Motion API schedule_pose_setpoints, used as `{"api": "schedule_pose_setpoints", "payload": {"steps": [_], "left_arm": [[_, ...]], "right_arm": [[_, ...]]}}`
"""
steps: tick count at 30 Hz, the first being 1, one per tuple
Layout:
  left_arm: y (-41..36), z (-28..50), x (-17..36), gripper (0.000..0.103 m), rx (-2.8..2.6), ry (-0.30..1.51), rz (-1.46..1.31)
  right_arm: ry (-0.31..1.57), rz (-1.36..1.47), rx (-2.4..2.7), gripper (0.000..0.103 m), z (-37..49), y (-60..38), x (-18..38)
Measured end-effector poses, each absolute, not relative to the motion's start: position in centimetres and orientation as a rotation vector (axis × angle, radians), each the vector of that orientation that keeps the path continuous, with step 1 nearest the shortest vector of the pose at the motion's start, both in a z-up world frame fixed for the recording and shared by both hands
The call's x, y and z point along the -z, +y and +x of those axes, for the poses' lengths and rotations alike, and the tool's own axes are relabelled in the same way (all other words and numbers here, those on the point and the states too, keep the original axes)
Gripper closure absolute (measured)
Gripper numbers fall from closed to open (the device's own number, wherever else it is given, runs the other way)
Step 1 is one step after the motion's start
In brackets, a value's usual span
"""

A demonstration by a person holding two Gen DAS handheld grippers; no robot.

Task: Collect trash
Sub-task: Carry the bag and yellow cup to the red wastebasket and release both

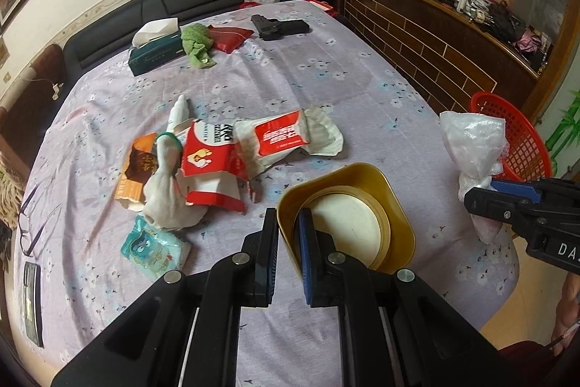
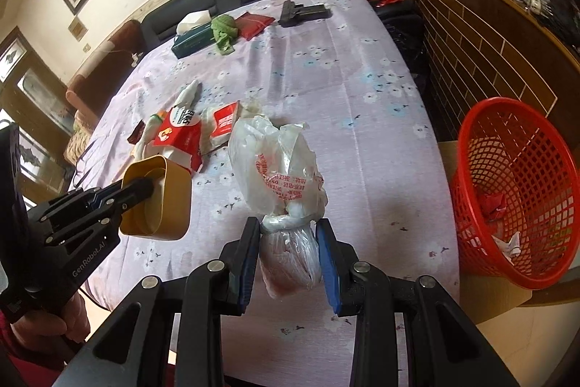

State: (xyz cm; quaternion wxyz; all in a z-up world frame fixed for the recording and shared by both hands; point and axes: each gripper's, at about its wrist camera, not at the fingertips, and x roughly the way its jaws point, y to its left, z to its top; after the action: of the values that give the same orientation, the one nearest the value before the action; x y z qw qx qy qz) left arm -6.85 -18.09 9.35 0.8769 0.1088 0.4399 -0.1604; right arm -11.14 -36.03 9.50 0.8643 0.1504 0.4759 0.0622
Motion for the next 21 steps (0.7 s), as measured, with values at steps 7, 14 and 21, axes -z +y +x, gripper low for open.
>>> {"api": "schedule_pose_setpoints", "payload": {"steps": [7, 14, 21], "left_arm": [[-19.9, -7.1, -9.2, 0.093, 0.367, 0.92, 0.25], [-21.9, -7.4, -9.2, 0.093, 0.406, 0.918, 0.273], [-24.3, -7.8, -9.7, 0.093, 0.46, 0.904, 0.289]], "right_arm": [[0.992, 0.346, -0.097, 0.069, -11.9, -37.8, -9.4], [0.983, 0.39, -0.054, 0.069, -13.0, -40.0, -9.2], [0.965, 0.443, 0.005, 0.069, -14.6, -43.0, -9.4]]}}
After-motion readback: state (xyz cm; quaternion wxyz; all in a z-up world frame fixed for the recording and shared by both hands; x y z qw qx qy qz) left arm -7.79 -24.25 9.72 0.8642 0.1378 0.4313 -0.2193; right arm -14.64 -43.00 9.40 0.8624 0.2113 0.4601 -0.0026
